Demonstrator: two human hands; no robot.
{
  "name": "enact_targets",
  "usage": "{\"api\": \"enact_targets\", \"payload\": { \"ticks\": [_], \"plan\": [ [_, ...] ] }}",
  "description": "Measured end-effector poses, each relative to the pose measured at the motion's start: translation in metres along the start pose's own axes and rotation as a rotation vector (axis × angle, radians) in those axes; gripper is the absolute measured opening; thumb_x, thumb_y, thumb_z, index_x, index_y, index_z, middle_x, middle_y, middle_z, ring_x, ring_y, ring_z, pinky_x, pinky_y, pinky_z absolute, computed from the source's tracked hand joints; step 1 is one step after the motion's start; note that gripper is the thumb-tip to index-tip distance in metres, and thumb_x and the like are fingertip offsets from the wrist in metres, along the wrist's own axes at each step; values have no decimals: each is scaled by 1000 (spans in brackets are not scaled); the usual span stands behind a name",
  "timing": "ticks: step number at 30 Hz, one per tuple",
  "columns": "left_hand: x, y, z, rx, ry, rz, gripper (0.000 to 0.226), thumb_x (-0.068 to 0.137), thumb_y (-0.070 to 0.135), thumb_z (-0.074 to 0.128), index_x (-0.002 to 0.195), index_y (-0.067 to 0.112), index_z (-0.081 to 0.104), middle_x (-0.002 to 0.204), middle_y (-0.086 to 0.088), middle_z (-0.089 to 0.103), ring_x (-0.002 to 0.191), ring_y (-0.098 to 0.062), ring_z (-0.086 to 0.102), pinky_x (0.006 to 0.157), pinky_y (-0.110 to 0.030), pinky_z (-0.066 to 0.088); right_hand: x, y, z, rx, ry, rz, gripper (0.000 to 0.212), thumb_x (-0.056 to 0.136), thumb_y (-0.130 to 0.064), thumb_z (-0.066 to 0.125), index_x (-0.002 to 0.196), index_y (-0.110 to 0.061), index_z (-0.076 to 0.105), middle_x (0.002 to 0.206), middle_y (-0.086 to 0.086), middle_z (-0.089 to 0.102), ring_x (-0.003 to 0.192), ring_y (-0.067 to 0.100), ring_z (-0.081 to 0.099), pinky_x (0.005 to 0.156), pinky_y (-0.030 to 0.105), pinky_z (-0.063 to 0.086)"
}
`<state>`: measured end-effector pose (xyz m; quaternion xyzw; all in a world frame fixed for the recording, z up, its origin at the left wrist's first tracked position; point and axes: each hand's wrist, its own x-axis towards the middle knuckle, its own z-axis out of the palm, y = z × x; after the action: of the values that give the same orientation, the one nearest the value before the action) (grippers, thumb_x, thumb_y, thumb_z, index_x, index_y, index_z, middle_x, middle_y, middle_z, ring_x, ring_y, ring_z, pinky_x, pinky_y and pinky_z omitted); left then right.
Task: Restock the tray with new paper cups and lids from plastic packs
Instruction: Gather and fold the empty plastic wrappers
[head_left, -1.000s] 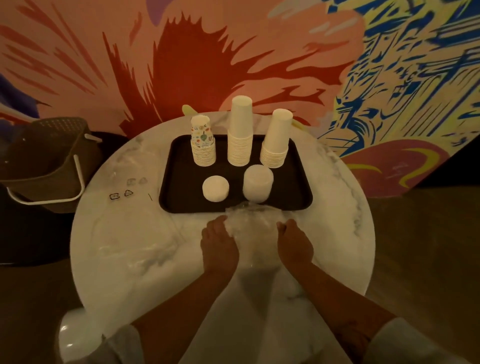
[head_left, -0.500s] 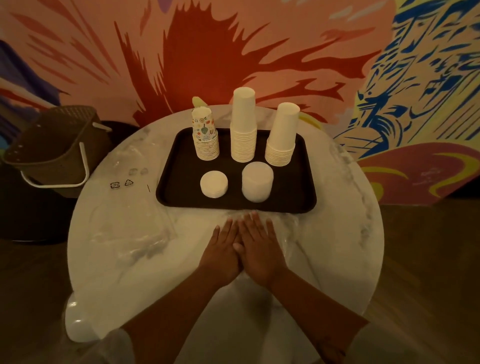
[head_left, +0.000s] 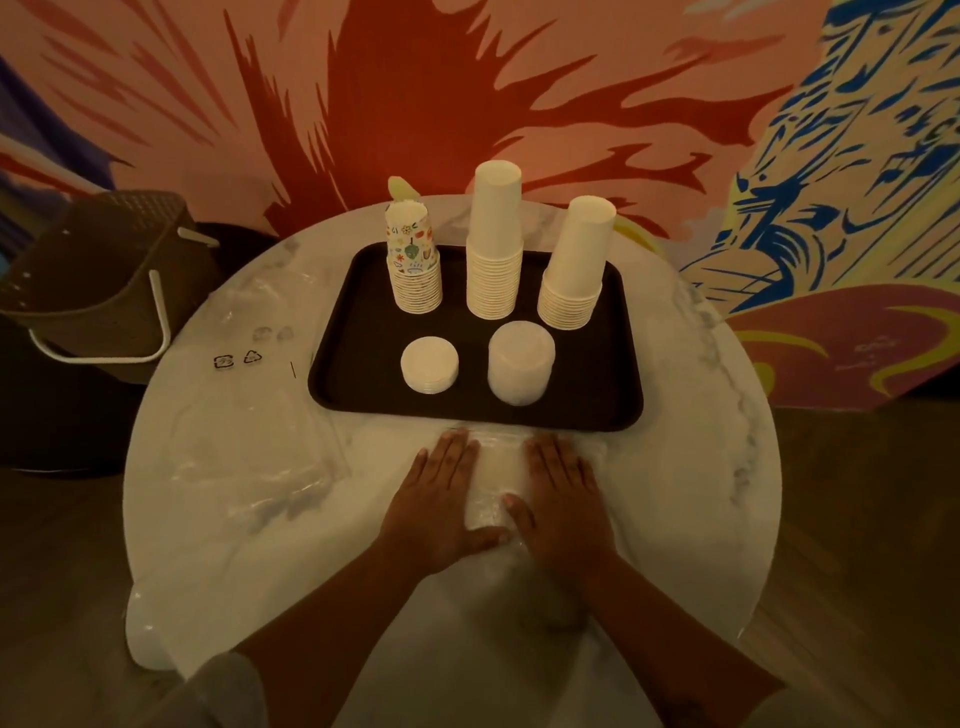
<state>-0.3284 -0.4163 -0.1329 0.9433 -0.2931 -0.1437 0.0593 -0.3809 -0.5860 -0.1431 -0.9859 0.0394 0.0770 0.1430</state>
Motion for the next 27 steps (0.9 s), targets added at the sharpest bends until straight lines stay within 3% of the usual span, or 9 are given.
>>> {"api": "enact_targets", "payload": {
  "ticks": [4,8,11,14,17,20,23,25,27],
  "plan": [
    [-1,1,1,-14,17,-3,116,58,87,9,148,16,-12,150,0,-26,136,-15,-27,112,-33,-14,-2,10,-5,-58,-25,2,91,82,-67,-11,147,-11,20,155,12,22,144,29,17,112,44,7],
    [3,-4,-1,0,-65,31,114,63,88,13,147,17,-15,152,-4,-27,137,-15,-26,113,-35,-12,-2,12,-13,-116,-110,-24,100,71,-72,-23,150,-16,4,159,7,4,147,25,1,115,43,3],
    [-2,-13,-24,-3,-202,113,95,83,68,39,148,20,-11,157,-5,-19,144,-19,-18,117,-37,-6,-1,10,-30,-181,-165,-52,81,84,-66,3,150,-18,2,159,4,2,147,21,2,117,43,13],
    [-22,-33,-53,50,-176,177,79,89,56,44,150,23,7,159,-3,-2,147,-19,0,119,-37,-1,1,2,-57,-247,-179,-59,62,94,-49,35,147,-19,22,155,3,21,143,19,21,113,37,22],
    [-51,-80,-68,34,88,165,70,83,60,45,142,23,33,150,-4,33,138,-24,34,115,-41,22,4,-25,-72,-305,-8,-53,38,91,-42,48,121,-22,57,127,-1,55,122,21,48,105,39,31],
    [-77,-141,-78,66,165,45,82,60,69,61,126,22,47,126,-6,59,110,-26,62,94,-42,46,17,-67,-75,-257,281,-111,14,70,-28,77,78,-18,70,79,0,67,79,22,64,76,39,48],
    [-97,-195,-80,68,23,-86,96,63,64,67,141,21,32,150,-9,33,135,-30,37,111,-46,28,36,-122,-67,-158,315,-224,11,68,-24,76,76,-18,69,75,-1,66,73,20,64,67,35,49],
    [-105,-221,-76,47,-104,-141,90,77,58,60,148,24,16,158,-3,7,145,-25,13,117,-42,14,49,-160,-57,-136,256,-297,15,76,-29,63,86,-18,70,85,1,68,82,21,65,73,36,49],
    [-108,-235,-77,21,-182,-131,75,88,47,53,148,24,16,159,1,7,145,-20,14,116,-36,19,60,-194,-43,-129,136,-326,28,86,-32,52,106,-18,65,108,4,65,103,24,59,89,39,43]
  ]
}}
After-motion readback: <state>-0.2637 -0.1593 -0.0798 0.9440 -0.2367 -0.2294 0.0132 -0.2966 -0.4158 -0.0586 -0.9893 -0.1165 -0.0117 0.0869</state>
